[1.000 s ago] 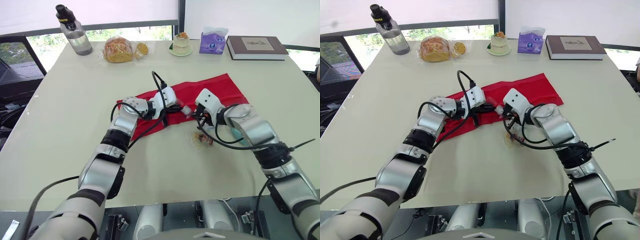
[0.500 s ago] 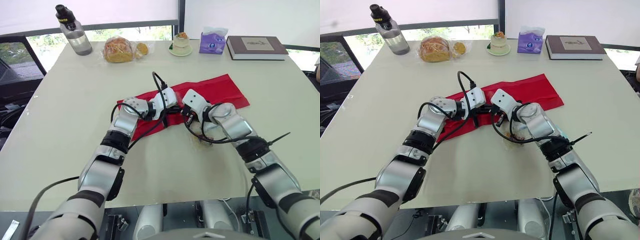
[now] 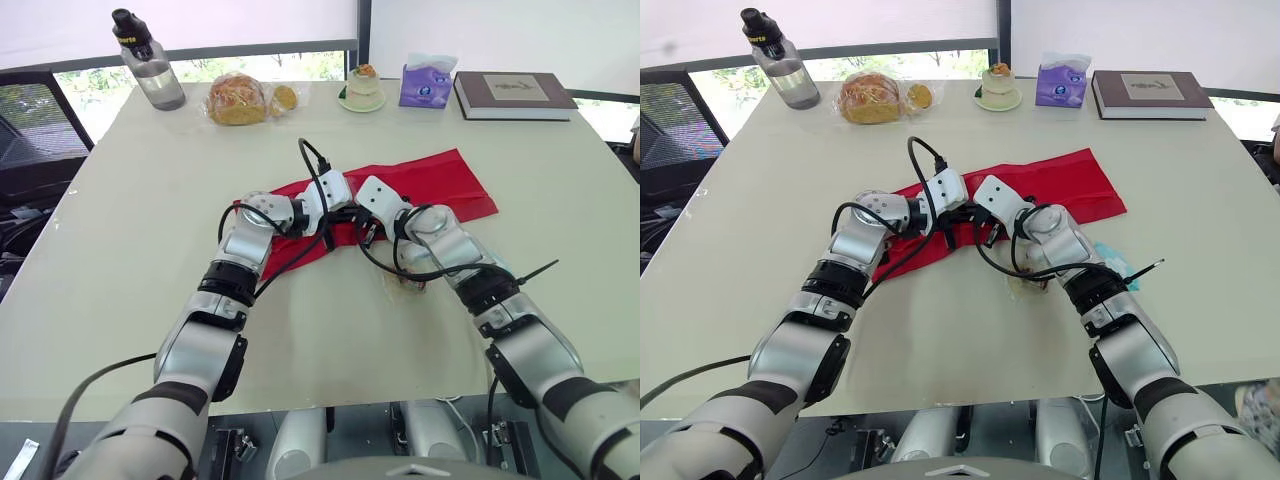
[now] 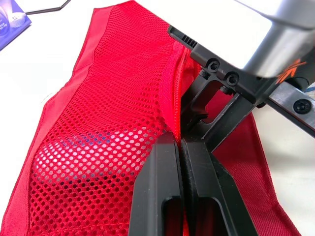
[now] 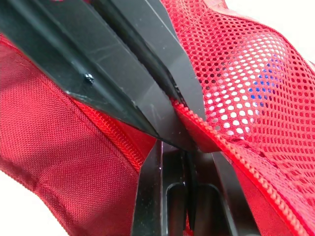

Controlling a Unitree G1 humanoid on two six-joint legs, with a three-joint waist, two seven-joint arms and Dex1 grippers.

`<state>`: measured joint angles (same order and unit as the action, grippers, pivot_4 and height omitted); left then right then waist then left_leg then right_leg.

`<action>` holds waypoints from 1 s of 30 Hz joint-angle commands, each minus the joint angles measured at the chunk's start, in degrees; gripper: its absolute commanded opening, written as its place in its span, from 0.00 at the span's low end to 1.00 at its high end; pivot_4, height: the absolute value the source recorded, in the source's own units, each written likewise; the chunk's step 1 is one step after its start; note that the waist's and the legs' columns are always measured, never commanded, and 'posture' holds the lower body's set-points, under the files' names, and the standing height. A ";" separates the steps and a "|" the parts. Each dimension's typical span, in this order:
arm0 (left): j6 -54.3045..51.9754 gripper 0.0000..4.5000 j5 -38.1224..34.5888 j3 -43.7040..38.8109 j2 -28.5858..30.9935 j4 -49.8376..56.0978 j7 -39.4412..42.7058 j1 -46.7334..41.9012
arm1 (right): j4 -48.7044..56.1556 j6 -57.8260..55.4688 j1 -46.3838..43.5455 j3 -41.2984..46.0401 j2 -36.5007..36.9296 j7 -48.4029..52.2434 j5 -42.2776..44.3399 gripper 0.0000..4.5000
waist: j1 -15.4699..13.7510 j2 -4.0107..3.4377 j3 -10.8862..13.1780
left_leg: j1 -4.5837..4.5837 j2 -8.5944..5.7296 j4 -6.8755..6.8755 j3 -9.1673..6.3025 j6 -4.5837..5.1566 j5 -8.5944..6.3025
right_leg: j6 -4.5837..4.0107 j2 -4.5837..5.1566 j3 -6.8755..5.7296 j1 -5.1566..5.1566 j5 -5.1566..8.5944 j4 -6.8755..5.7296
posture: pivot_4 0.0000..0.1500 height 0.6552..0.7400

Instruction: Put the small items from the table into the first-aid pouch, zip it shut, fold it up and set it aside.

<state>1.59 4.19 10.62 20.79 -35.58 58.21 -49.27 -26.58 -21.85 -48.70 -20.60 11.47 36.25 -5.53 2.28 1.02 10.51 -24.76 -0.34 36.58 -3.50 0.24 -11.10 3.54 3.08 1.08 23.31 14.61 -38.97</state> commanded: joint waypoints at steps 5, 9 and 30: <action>1.39 0.00 -0.58 -0.20 0.87 -1.54 -0.53 -0.39 | 23.36 -1.62 8.11 8.41 6.54 7.97 9.45 0.01 | 0.03 0.00 0.00 | -0.03 -0.01 -0.01 0.02 0.00 0.00 | 0.00 0.02 0.01 0.00 0.00 0.05 | 1.00 1.00; 1.98 0.00 -0.60 -0.26 1.19 -2.38 -0.80 -0.48 | 31.25 -2.75 12.80 14.10 11.18 10.22 14.61 0.01 | 0.08 0.00 0.00 | 0.02 0.00 -0.02 -0.01 0.00 0.00 | 0.01 0.00 -0.01 -0.01 0.00 -0.02 | 1.00 1.00; 5.89 0.00 -0.74 -0.97 5.72 -5.85 -0.65 0.92 | 53.58 -19.37 48.19 59.09 35.95 24.66 52.37 0.98 | -0.39 0.02 -0.01 | 0.03 0.04 -0.01 0.07 0.01 -0.01 | 0.01 0.02 0.05 -0.08 0.01 0.07 | 1.00 1.00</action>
<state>6.53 4.16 10.66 26.02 -41.02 57.75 -47.63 24.97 -41.13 -3.14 31.77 45.66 58.15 43.92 1.89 1.04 10.50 -24.67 -0.31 36.59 -3.41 0.26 -11.11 3.55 3.11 1.14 23.17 14.62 -38.88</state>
